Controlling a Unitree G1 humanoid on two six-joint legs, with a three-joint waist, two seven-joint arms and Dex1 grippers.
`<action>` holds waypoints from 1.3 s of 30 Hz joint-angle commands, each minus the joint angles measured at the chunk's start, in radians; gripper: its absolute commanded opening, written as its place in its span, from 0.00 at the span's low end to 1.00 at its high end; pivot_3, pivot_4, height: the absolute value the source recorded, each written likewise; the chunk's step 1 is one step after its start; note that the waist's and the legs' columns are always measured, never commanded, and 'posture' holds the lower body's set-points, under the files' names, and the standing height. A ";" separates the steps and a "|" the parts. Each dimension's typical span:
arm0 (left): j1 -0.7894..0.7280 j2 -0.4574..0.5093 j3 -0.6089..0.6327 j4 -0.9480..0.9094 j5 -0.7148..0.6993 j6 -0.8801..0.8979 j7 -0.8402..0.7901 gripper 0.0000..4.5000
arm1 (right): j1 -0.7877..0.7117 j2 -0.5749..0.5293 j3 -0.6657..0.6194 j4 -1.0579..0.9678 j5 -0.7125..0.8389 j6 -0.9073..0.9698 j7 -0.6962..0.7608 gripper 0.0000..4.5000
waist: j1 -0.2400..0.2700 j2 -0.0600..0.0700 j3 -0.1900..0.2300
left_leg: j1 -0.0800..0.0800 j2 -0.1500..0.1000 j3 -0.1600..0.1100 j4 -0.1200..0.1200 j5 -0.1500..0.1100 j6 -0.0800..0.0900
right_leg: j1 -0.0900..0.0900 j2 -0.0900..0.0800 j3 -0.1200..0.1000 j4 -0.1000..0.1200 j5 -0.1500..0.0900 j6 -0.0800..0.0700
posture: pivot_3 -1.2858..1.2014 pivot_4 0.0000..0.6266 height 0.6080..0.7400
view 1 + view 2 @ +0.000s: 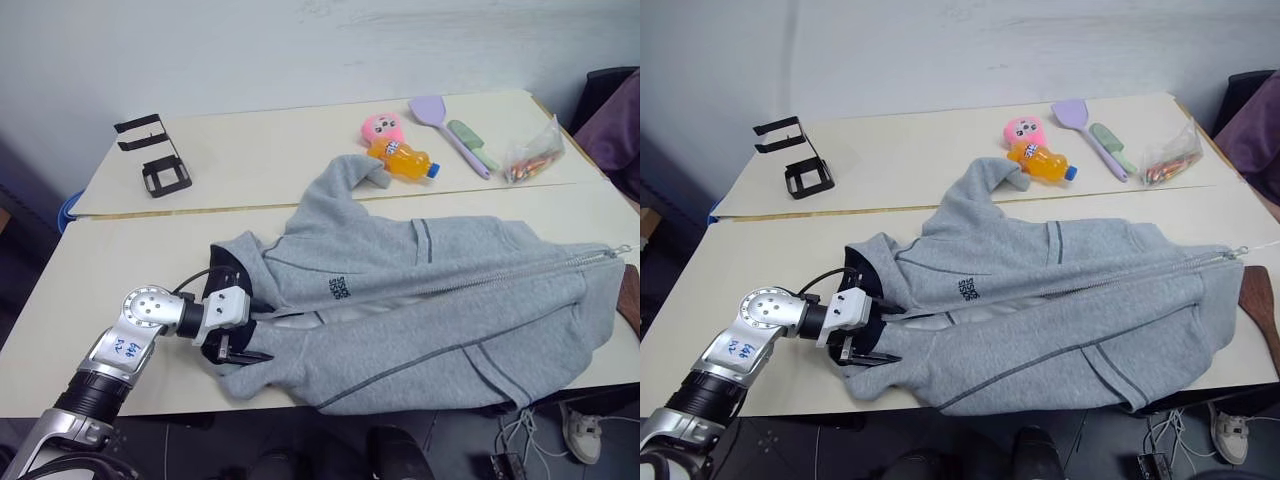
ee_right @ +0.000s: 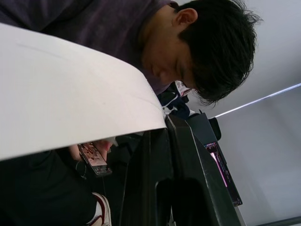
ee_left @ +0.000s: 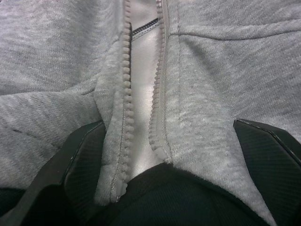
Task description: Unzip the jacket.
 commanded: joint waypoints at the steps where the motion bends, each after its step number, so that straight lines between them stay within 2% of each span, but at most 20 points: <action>1: 0.076 0.026 -0.093 0.123 0.122 0.075 -0.014 1.00 | -0.008 -0.020 -0.072 -0.014 0.076 -0.057 0.030 0.00 | 0.000 0.000 0.000 | 0.000 0.000 0.000 0.000 0.000 0.000 | 0.000 0.000 0.000 0.000 0.000 0.000 | 0.52 0.24 1.00; 5: 0.085 0.007 -0.063 0.117 0.094 0.078 0.014 1.00 | 0.016 0.054 -0.084 -0.075 0.162 -0.181 0.331 0.00 | -0.004 -0.001 0.000 | 0.000 0.000 0.000 0.000 0.000 0.000 | 0.002 0.001 0.000 0.000 0.000 0.000 | 0.52 0.24 1.00; 8: 0.093 -0.019 -0.034 0.093 0.048 0.076 0.023 1.00 | 0.093 0.124 -0.147 -0.166 0.301 -0.141 0.563 0.00 | -0.003 -0.001 0.000 | 0.004 0.001 -0.001 -0.002 0.000 0.000 | 0.009 0.002 -0.001 -0.002 0.000 0.000 | 0.52 0.24 1.00; 9: 0.097 -0.025 -0.027 0.087 0.042 0.068 0.024 1.00 | 0.128 0.132 -0.156 -0.191 0.316 -0.126 0.583 0.04 | -0.001 -0.002 0.001 | 0.004 0.001 -0.001 -0.002 0.000 0.000 | 0.010 0.001 -0.001 -0.002 0.000 0.000 | 0.52 0.24 1.00; 13: 0.121 -0.028 0.002 0.054 0.020 0.049 0.012 1.00 | 0.300 0.135 -0.225 -0.308 0.383 -0.057 0.632 0.27 | 0.014 -0.002 0.001 | 0.003 0.001 -0.002 -0.001 0.000 0.000 | 0.004 0.001 -0.002 -0.002 0.000 0.000 | 0.52 0.24 1.00; 15: 0.136 -0.021 0.025 0.040 0.004 0.040 0.010 1.00 | 0.446 0.127 -0.309 -0.415 0.433 -0.002 0.654 0.44 | 0.022 -0.002 0.001 | -0.001 0.001 -0.002 -0.001 0.000 0.000 | -0.001 0.001 -0.001 -0.001 0.000 0.000 | 0.52 0.24 1.00; 20: 0.158 -0.014 0.065 0.019 -0.016 0.021 0.014 1.00 | 0.749 0.129 -0.532 -0.670 0.479 0.124 0.671 0.79 | 0.013 -0.004 0.002 | -0.001 0.002 0.001 -0.002 -0.001 -0.001 | -0.002 0.003 0.000 -0.001 0.000 0.000 | 0.52 0.24 1.00; 23: 0.170 -0.029 0.096 0.007 -0.047 -0.008 0.006 1.00 | 0.862 0.206 -0.642 -0.997 0.676 0.296 0.808 1.00 | -0.002 -0.006 0.003 | -0.001 0.002 0.002 -0.002 -0.002 -0.001 | -0.001 0.002 0.002 0.000 0.000 0.000 | 0.52 0.24 1.00; 26: 0.168 -0.039 0.106 0.001 -0.058 -0.030 -0.007 1.00 | 0.967 0.227 -0.666 -1.298 0.898 0.673 0.827 1.00 | 0.001 -0.010 0.004 | 0.000 0.004 0.002 -0.006 -0.004 -0.007 | 0.000 0.003 0.003 0.000 0.000 0.000 | 0.52 0.24 1.00; 28: 0.164 -0.044 0.102 0.000 -0.055 -0.035 -0.012 1.00 | 1.025 0.194 -0.636 -1.471 1.023 0.936 0.796 1.00 | 0.011 -0.012 0.005 | 0.000 0.004 0.000 -0.006 -0.003 -0.005 | -0.004 0.003 0.002 0.001 0.000 0.000 | 0.52 0.24 1.00; 32: 0.158 -0.053 0.090 -0.001 -0.048 -0.043 -0.017 1.00 | 0.900 0.182 -0.524 -1.592 1.166 1.215 0.612 1.00 | 0.025 -0.017 0.007 | -0.003 0.004 -0.001 -0.005 -0.002 -0.002 | -0.007 0.002 0.001 -0.001 0.000 -0.001 | 0.52 0.24 1.00; 35: 0.152 -0.064 0.080 -0.003 -0.042 -0.041 -0.015 1.00 | 0.770 0.208 -0.417 -1.607 1.175 1.315 0.504 1.00 | 0.032 -0.019 0.007 | -0.007 0.003 -0.001 -0.003 -0.004 -0.001 | -0.009 0.001 0.001 -0.003 0.000 -0.001 | 0.52 0.24 1.00; 39: 0.142 -0.080 0.069 -0.008 -0.037 -0.043 -0.005 1.00 | 0.699 0.187 -0.280 -1.555 0.930 1.224 0.434 1.00 | 0.044 -0.020 0.005 | -0.019 0.002 -0.002 0.001 -0.004 0.000 | -0.020 0.001 -0.002 -0.001 0.000 -0.001 | 0.52 0.24 1.00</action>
